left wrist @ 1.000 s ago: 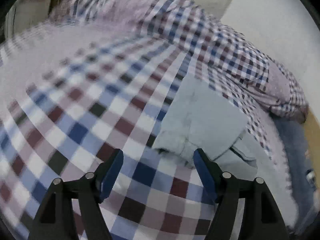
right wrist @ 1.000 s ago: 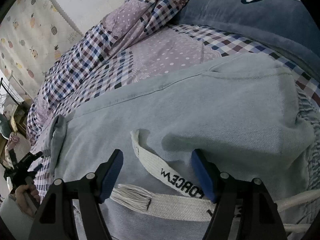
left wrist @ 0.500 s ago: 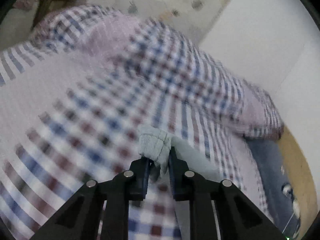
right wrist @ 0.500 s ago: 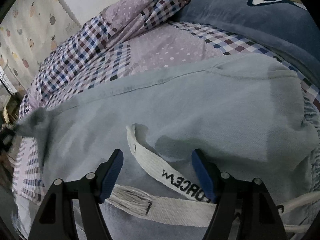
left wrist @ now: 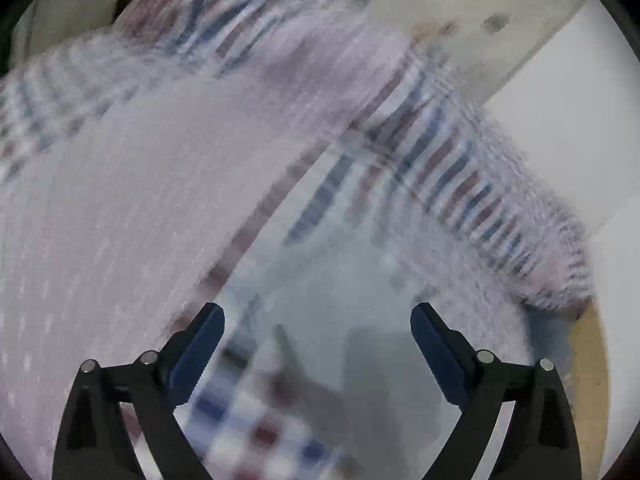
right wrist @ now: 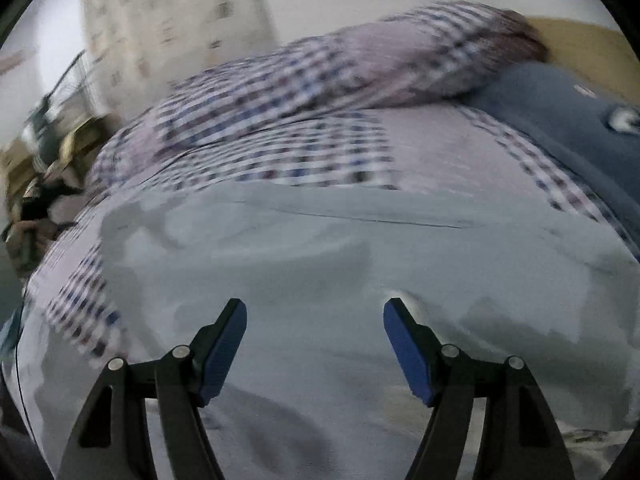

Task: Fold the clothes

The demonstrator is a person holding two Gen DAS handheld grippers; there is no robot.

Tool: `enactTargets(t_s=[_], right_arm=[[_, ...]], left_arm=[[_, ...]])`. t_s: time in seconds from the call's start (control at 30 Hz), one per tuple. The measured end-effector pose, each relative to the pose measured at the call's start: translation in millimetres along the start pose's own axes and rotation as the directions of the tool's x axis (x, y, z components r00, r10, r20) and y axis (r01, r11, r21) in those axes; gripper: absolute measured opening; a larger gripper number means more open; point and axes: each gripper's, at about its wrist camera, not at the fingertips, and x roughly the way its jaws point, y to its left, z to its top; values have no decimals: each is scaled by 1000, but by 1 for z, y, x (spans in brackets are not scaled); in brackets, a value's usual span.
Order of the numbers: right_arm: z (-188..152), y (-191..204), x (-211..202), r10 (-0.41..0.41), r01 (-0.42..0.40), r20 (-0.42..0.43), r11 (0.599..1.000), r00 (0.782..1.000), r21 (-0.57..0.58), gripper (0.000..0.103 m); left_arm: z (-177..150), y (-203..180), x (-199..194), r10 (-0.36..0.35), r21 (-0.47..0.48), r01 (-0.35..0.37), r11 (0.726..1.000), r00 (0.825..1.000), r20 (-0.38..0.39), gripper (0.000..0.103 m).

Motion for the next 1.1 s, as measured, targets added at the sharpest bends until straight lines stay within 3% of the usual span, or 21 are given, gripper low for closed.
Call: enactTargets(t_s=[0.1, 0.27, 0.37, 0.4, 0.43, 0.47, 0.53, 0.6, 0.63, 0.67, 0.7, 0.73, 0.77, 0.83, 0.9, 1.0, 1.1], right_arm=[[-5, 30, 9, 83, -83, -7, 996, 997, -33, 75], [-13, 58, 21, 143, -144, -30, 988, 989, -47, 75], [-18, 65, 29, 134, -137, -55, 988, 989, -67, 75], [-19, 66, 32, 128, -133, -66, 988, 990, -72, 75], [-19, 67, 34, 117, -122, -70, 990, 991, -75, 75], [-20, 67, 35, 112, -118, -73, 990, 991, -79, 75], [-20, 68, 35, 104, -110, -77, 990, 992, -89, 75], [-20, 71, 35, 94, -101, -77, 990, 993, -101, 75], [-20, 72, 34, 89, -98, -77, 989, 993, -108, 75], [-20, 74, 34, 85, -94, -80, 988, 993, -120, 75], [-20, 77, 35, 81, -91, -82, 987, 993, -130, 75], [-20, 80, 35, 81, -92, -83, 986, 993, -138, 75], [-21, 83, 36, 82, -94, -85, 985, 993, -145, 75], [-21, 91, 37, 80, -94, -87, 981, 993, -171, 75], [-22, 96, 39, 78, -94, -91, 978, 993, -188, 75], [-24, 102, 43, 82, -101, -102, 975, 991, -199, 75], [-25, 103, 44, 84, -104, -105, 975, 991, -197, 75]], left_arm=[[-29, 32, 25, -40, -54, 36, 998, 996, -78, 96], [-19, 39, 40, -183, -172, 187, 967, 982, 36, 97], [-4, 25, 60, -240, -206, 241, 948, 970, 29, 96], [-2, 19, 65, -270, -203, 268, 942, 963, 18, 89], [0, 11, 66, -304, -204, 299, 932, 953, 5, 56], [2, 2, 62, -321, -204, 314, 927, 947, 1, 2], [6, -7, 35, -371, -189, 379, 906, 925, 79, 3], [6, -8, -14, -478, -120, 508, 853, 852, 212, 4], [3, -5, -34, -483, -69, 514, 855, 838, 254, 8], [1, -3, -53, -490, -18, 517, 856, 820, 296, 29], [0, 7, -66, -453, -5, 482, 876, 826, 334, 50], [0, 23, -73, -369, -33, 409, 912, 853, 368, 93], [0, 40, -77, -293, -75, 348, 934, 872, 392, 100], [-2, 73, -78, -169, -184, 260, 948, 900, 403, 101], [-8, 104, -71, -92, -277, 197, 940, 931, 353, 101], [-23, 118, -46, -104, -292, 167, 942, 970, 219, 101], [-29, 105, -20, -164, -264, 193, 945, 978, 129, 101]])
